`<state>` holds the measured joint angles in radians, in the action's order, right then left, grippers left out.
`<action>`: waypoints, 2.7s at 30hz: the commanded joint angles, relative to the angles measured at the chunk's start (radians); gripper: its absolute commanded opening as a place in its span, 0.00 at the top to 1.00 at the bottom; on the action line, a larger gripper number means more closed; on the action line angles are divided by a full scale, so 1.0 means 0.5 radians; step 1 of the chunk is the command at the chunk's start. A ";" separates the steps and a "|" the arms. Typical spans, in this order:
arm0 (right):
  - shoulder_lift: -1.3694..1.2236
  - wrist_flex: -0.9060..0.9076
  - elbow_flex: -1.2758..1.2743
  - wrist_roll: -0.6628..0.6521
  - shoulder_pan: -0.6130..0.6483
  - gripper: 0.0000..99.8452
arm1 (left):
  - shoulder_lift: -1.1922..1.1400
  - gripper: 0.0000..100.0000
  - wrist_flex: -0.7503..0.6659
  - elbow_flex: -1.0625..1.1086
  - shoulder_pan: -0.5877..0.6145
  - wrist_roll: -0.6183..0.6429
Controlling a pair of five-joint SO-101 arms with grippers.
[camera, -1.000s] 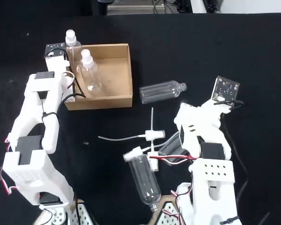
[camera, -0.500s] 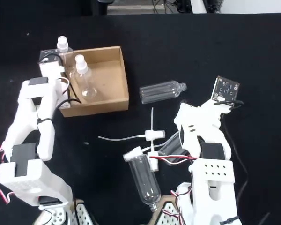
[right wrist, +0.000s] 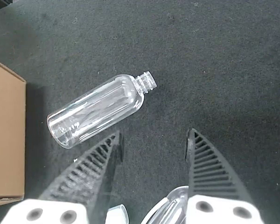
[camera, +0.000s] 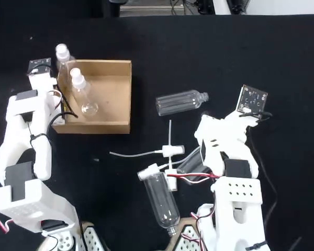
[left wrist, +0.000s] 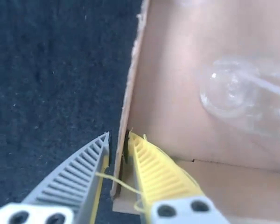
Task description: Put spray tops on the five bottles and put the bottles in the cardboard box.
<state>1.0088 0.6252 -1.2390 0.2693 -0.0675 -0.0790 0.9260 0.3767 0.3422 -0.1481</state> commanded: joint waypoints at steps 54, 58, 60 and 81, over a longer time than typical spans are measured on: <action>0.029 -0.058 0.014 0.003 -0.021 0.80 | 0.224 0.75 0.638 -0.296 0.339 -0.242; 0.038 -0.058 -0.002 0.003 -0.021 0.80 | 0.224 0.75 0.758 -0.437 0.339 -0.249; 0.038 -0.058 -0.002 0.003 -0.021 0.80 | 0.224 0.75 0.792 -0.502 0.339 -0.252; 0.038 -0.058 0.002 0.003 -0.021 0.80 | 0.371 0.75 1.292 -0.855 0.265 -0.408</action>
<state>1.0088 0.6252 -1.2513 0.2693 -0.0675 -0.0100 1.5336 0.0023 0.4910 -0.3107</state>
